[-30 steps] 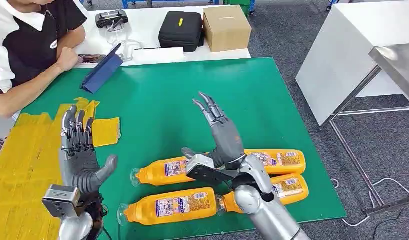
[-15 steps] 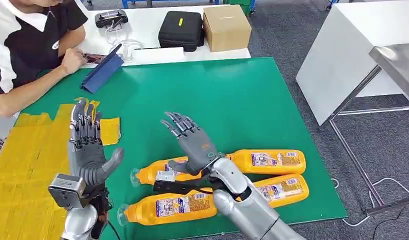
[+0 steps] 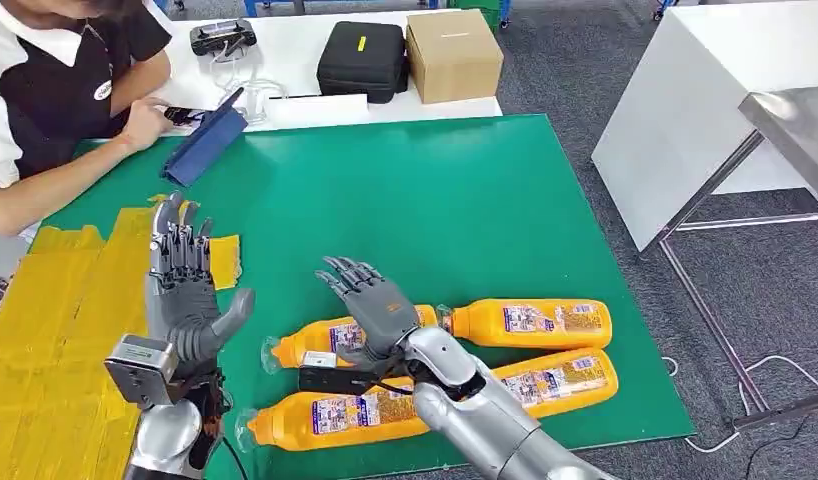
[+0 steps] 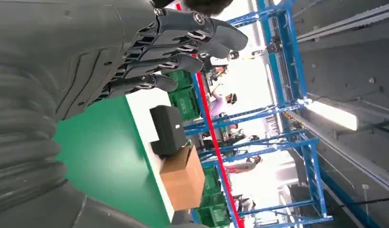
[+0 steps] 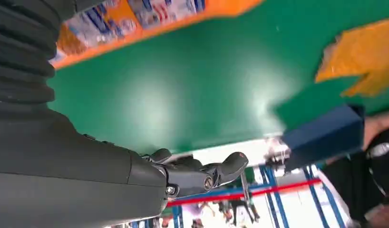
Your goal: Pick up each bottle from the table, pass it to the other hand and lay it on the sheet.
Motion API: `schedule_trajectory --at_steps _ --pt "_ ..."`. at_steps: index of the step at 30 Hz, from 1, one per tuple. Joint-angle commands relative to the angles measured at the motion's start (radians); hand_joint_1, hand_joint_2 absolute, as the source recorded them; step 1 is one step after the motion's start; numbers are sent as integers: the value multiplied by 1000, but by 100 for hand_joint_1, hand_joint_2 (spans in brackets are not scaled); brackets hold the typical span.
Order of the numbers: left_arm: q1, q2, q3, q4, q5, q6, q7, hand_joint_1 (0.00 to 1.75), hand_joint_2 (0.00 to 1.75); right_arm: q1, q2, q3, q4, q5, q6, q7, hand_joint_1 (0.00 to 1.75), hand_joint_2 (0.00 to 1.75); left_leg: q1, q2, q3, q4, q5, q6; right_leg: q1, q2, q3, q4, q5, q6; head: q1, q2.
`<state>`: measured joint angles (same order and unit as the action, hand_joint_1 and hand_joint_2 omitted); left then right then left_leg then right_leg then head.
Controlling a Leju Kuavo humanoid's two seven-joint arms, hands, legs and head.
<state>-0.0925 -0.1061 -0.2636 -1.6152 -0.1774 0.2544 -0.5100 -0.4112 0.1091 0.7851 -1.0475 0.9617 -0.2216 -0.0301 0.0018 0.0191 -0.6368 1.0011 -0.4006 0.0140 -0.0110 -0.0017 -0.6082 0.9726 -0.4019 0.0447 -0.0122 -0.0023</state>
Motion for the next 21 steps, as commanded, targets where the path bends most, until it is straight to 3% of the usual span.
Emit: schedule_trajectory --at_steps 1,10,21 --pt "-41 -1 -13 71 4 3 5 0 175 -66 3 39 144 -6 21 -1 0 175 0 -2 4 0 -1 -1 0 0 4 0 -1 -1 0 0" --pt "-41 -9 -23 83 9 -3 9 0 175 -122 2 29 261 26 44 49 0 175 0 -2 3 -1 0 0 0 -1 3 -1 -1 -1 0 0" --pt "-39 -10 -26 86 9 -1 10 0 175 -134 1 33 272 38 53 59 0 175 0 -2 5 0 -2 -1 0 -1 5 0 -2 -1 0 0"
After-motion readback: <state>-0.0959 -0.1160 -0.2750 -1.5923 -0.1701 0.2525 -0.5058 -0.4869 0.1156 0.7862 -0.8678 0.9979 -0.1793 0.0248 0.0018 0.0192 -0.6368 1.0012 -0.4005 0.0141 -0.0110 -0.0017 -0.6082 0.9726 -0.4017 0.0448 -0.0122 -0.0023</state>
